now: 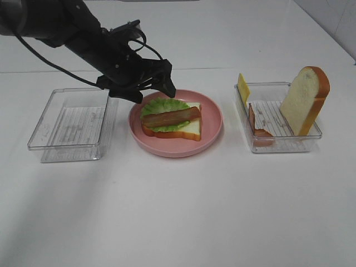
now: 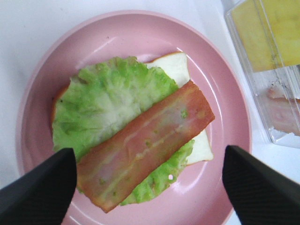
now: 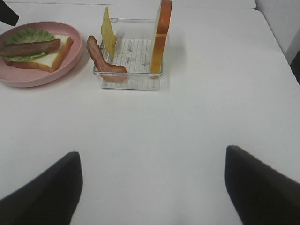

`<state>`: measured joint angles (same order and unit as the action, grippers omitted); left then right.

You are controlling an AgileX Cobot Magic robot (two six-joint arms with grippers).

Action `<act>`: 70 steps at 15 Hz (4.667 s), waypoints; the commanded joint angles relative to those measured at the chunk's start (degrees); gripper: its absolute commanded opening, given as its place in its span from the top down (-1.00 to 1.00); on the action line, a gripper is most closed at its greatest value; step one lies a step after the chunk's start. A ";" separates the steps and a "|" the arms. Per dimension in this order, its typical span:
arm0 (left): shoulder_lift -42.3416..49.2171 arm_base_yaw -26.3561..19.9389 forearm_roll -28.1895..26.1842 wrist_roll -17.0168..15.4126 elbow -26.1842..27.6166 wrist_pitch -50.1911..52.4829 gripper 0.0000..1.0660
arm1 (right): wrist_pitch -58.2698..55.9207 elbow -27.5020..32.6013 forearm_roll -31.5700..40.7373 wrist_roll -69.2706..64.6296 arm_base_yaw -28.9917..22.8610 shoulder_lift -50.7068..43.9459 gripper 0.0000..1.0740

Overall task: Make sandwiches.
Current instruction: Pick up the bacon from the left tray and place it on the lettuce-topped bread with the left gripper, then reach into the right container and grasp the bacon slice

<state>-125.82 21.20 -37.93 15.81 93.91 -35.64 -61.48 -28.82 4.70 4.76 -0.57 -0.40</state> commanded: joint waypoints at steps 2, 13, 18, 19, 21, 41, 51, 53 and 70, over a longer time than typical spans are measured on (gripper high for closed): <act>5.39 -0.06 8.59 -4.24 0.63 -3.78 -0.55 | 0.69 -0.06 0.11 0.46 -0.06 -0.69 -0.45; 34.43 -0.06 39.08 -23.84 0.52 -38.04 -0.55 | 0.69 -0.06 0.11 0.46 -0.06 -0.69 -0.45; 50.25 -0.06 40.34 -23.43 -6.65 -38.10 -0.55 | 0.69 -0.06 0.11 0.46 -0.06 -0.69 -0.45; 56.38 -0.06 40.34 -23.20 -11.63 -38.10 -0.54 | 0.69 -0.06 0.11 0.46 -0.06 -0.69 -0.45; 64.97 -0.06 40.34 -21.54 -20.23 -38.10 -0.54 | 0.69 -0.06 0.11 0.46 -0.06 -0.69 -0.45; 127.43 -0.06 40.79 -17.48 -63.20 -30.31 -0.54 | 9.63 -6.82 1.66 0.52 -0.06 21.14 -0.42; 127.31 -0.06 37.93 -16.39 -65.32 -24.29 -0.54 | 8.14 -35.75 14.73 10.03 -1.26 79.64 -0.42; 127.31 -0.06 37.93 -16.39 -65.32 -24.29 -0.54 | 7.68 -38.39 14.27 10.03 -3.04 83.77 -0.42; 127.31 -0.06 37.93 -16.33 -65.32 -24.29 -0.54 | 1.89 -61.54 12.72 0.57 -10.89 121.18 0.08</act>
<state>0.34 21.20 0.34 -0.57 28.93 -60.56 -59.76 -90.01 17.30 5.79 -11.34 120.55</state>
